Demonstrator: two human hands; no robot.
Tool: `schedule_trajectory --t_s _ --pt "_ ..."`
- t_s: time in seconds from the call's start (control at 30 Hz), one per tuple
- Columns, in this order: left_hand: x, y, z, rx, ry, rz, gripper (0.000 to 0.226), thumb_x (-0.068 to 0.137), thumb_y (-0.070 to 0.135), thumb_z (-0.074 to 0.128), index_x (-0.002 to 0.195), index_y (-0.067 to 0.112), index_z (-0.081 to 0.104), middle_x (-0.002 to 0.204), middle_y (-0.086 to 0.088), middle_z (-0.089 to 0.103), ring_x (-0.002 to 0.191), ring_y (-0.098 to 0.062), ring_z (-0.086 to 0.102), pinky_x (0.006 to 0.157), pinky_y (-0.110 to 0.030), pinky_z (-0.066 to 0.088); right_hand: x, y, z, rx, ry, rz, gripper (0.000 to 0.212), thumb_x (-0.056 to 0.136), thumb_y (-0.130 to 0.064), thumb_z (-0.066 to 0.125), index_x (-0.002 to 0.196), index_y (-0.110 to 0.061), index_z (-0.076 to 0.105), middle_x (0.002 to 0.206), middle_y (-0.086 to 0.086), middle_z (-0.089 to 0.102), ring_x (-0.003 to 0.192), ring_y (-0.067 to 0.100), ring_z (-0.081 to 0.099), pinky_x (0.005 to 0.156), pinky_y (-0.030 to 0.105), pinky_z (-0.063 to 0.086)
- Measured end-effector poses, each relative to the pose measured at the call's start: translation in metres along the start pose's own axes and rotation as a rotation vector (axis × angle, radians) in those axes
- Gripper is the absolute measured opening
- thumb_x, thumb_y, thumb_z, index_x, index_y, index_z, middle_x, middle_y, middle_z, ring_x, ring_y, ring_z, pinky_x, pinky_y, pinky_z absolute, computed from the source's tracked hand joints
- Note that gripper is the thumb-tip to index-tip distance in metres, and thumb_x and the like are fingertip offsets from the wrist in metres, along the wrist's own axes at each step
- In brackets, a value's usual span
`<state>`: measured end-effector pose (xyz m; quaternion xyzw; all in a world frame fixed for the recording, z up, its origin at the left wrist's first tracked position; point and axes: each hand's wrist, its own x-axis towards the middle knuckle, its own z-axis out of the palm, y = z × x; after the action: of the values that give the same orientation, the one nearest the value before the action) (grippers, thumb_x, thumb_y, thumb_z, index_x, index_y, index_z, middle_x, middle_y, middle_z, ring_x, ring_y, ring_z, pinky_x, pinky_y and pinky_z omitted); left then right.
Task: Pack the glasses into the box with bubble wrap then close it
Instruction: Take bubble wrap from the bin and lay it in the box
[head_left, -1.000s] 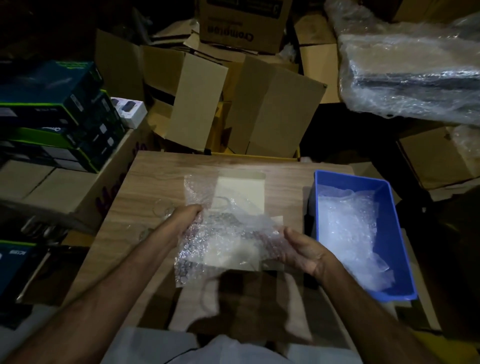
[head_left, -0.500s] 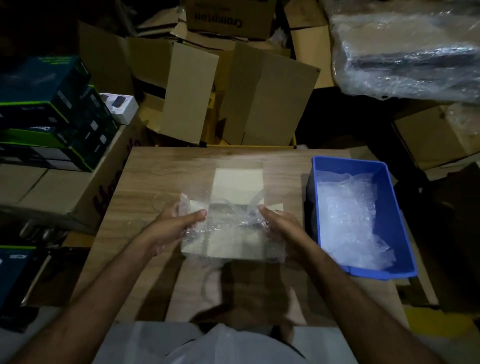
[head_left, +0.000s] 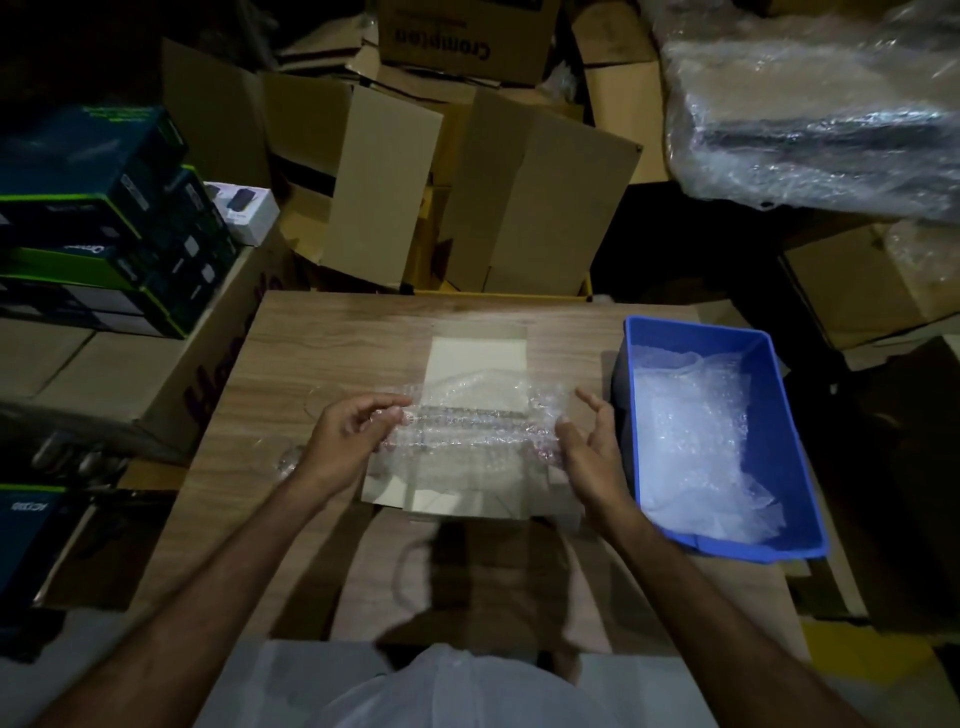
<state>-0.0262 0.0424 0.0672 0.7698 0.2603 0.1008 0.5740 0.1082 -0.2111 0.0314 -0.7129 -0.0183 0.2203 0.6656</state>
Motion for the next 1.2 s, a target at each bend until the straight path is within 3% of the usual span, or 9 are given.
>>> schedule_trajectory --t_s 0.13,0.33,0.53,0.67,0.77,0.83,1.0,1.1,1.2 --pt "-0.003 0.007 -0.004 -0.122 -0.089 -0.078 0.043 0.082 0.001 0.077 0.122 0.016 0.069 0.106 0.017 0.076 0.097 -0.002 0.071 0.079 -0.017 0.058 0.004 -0.001 -0.006 0.005 -0.042 -0.055 0.050 0.101 0.000 0.047 0.133 -0.036 0.059 0.083 -0.008 0.063 0.056 0.008 0.049 0.055 0.025 0.043" --pt "0.005 0.008 -0.012 -0.142 -0.175 -0.131 0.067 0.071 -0.010 0.081 0.132 0.009 0.063 0.120 -0.004 0.074 0.111 -0.021 0.071 0.086 -0.027 0.060 0.012 -0.018 -0.014 0.184 -0.268 0.154 0.063 0.082 0.024 0.056 0.131 -0.015 0.066 0.117 -0.012 0.067 0.095 0.005 0.068 0.077 0.017 0.058" --pt "0.015 0.011 -0.015 0.067 -0.083 -0.085 0.042 0.068 0.010 0.090 0.106 0.024 0.078 0.107 -0.016 0.076 0.106 -0.032 0.071 0.093 -0.048 0.059 0.026 -0.017 -0.021 -0.222 -0.147 0.007 0.048 0.067 -0.004 0.092 0.110 -0.018 0.075 0.112 0.006 0.075 0.098 0.022 0.074 0.083 0.036 0.063" --pt "0.016 0.012 -0.013 0.114 -0.061 -0.040 0.015 0.079 0.017 0.085 0.068 0.026 0.078 0.085 -0.004 0.077 0.089 -0.019 0.073 0.091 -0.043 0.059 0.028 -0.021 -0.024 -0.474 -0.206 -0.138 0.017 0.076 -0.023 0.089 0.089 -0.021 0.078 0.089 -0.005 0.075 0.082 0.009 0.070 0.075 0.032 0.058" --pt "0.014 0.008 -0.019 0.182 -0.087 -0.033 0.019 0.084 0.024 0.080 0.079 0.006 0.075 0.090 -0.012 0.074 0.087 -0.023 0.070 0.089 -0.040 0.055 0.031 -0.029 -0.031 -0.685 -0.267 -0.279 0.022 0.082 -0.038 0.083 0.091 -0.019 0.074 0.106 0.001 0.060 0.097 0.008 0.057 0.084 0.027 0.052" --pt "0.012 0.009 -0.027 0.276 -0.172 -0.052 0.024 0.084 0.032 0.079 0.087 0.008 0.075 0.118 0.001 0.071 0.105 -0.009 0.066 0.098 -0.037 0.052 0.028 -0.044 -0.034 -0.588 -0.342 -0.231 0.033 0.086 -0.040 0.079 0.110 -0.019 0.069 0.122 -0.004 0.057 0.110 0.007 0.057 0.093 0.024 0.051" --pt "0.009 0.044 -0.044 0.337 -0.723 -0.152 0.045 0.077 0.031 0.087 0.116 0.025 0.067 0.124 0.007 0.070 0.120 -0.009 0.062 0.108 -0.044 0.048 0.021 -0.090 -0.020 -0.384 -0.560 -0.214 0.023 0.092 -0.027 0.075 0.097 -0.006 0.068 0.089 0.008 0.074 0.083 0.023 0.073 0.072 0.027 0.058" --pt "0.007 0.070 -0.012 0.254 -0.695 -0.169 0.063 0.074 0.038 0.086 0.129 0.039 0.055 0.127 0.017 0.062 0.120 -0.005 0.059 0.102 -0.030 0.050 0.026 -0.109 -0.002 -0.351 -0.555 -0.213 0.025 0.086 -0.028 0.081 0.082 -0.009 0.067 0.072 0.003 0.068 0.069 0.019 0.066 0.065 0.031 0.055" --pt "0.007 0.076 0.020 0.051 -0.623 -0.098 0.037 0.094 0.017 0.070 0.130 0.015 0.062 0.119 -0.004 0.074 0.110 -0.017 0.071 0.092 -0.030 0.057 0.033 -0.106 -0.005 0.010 -0.586 0.029 0.037 0.089 -0.049 0.070 0.103 -0.016 0.074 0.102 0.006 0.077 0.098 0.024 0.070 0.088 0.040 0.054"
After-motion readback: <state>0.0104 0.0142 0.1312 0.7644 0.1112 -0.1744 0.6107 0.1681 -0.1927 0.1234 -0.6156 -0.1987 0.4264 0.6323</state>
